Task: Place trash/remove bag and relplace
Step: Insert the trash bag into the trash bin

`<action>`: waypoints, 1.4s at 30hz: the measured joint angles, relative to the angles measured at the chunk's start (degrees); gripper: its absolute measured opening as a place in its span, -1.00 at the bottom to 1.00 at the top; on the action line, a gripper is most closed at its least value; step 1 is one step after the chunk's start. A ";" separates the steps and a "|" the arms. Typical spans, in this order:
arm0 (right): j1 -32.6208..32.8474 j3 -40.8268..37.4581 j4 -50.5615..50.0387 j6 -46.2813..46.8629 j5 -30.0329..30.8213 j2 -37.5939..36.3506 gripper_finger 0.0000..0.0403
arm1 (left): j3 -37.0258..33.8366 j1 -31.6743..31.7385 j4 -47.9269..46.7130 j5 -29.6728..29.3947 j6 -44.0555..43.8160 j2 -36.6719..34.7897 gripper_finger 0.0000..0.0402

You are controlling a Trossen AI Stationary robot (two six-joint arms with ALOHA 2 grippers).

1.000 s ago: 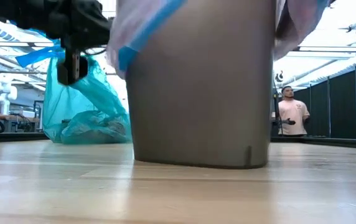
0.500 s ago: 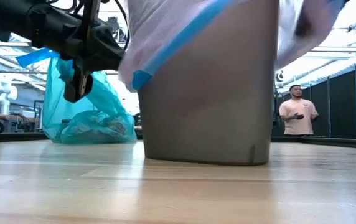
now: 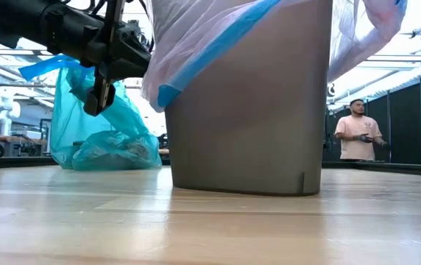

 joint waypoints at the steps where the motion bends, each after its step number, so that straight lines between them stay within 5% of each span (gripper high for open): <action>1: -0.03 -0.10 0.86 -0.16 0.67 0.89 -1.00 | 0.00 0.23 0.23 0.22 -0.02 0.00 -1.00; 7: -3.10 -0.18 -0.23 0.70 0.87 8.57 -1.00 | 0.00 1.67 0.39 2.11 0.08 0.00 -1.00; 20: -7.68 -0.23 3.78 6.49 -11.21 21.17 -1.00 | 0.00 2.31 -1.38 5.57 1.77 -0.05 -1.00; 25: -4.49 0.06 4.05 6.80 -12.33 16.89 -1.00 | 0.00 2.40 -3.13 5.79 3.27 -1.35 -1.00; 34: 1.59 0.14 1.43 8.37 -11.71 6.15 -1.00 | 0.09 9.13 -12.05 5.85 8.50 -14.39 -1.00; 39: 0.86 -0.29 -10.92 23.15 -3.98 1.88 -1.00 | 0.09 16.20 -10.28 6.06 14.99 -17.69 -1.00; 42: -2.36 -6.21 -9.39 22.77 -1.84 -2.38 -1.00 | 0.07 21.05 -5.50 12.49 15.28 -15.83 -1.00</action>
